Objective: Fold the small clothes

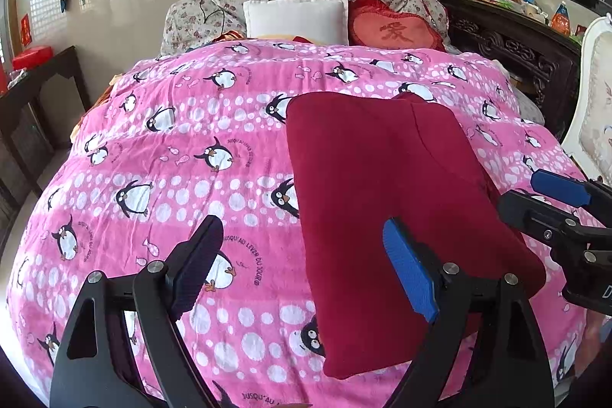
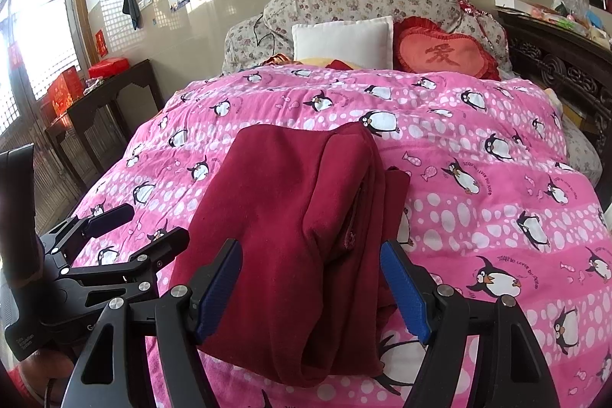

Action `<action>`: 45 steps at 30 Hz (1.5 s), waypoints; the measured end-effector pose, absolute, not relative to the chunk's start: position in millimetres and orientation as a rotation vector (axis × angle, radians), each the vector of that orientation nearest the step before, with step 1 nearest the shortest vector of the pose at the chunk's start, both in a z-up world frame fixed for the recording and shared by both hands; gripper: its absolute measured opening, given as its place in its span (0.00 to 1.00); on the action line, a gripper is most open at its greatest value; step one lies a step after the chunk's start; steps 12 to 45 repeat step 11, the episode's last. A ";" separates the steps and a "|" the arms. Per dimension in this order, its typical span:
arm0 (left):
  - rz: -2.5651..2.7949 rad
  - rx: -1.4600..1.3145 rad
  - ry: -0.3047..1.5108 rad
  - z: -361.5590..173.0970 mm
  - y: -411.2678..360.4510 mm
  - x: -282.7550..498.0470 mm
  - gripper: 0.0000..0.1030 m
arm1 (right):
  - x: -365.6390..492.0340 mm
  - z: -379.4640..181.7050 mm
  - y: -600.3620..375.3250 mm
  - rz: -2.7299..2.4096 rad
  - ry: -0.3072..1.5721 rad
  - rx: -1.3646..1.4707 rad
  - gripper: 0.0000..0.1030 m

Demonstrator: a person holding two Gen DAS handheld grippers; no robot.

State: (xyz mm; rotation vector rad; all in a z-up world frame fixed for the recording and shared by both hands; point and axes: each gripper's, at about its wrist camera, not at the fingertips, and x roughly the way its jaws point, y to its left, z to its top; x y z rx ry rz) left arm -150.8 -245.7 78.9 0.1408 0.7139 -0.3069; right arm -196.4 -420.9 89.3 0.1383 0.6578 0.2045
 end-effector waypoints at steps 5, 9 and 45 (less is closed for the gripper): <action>-0.318 0.145 0.711 77.3 -244.4 -149.2 0.83 | -194.7 87.4 -421.1 0.210 0.664 0.141 0.71; -0.332 0.154 0.700 77.3 -242.3 -150.0 0.83 | -194.3 86.2 -421.6 0.219 0.671 0.147 0.71; -0.342 0.157 0.701 78.1 -239.2 -149.7 0.83 | -194.5 87.0 -422.4 0.220 0.673 0.142 0.71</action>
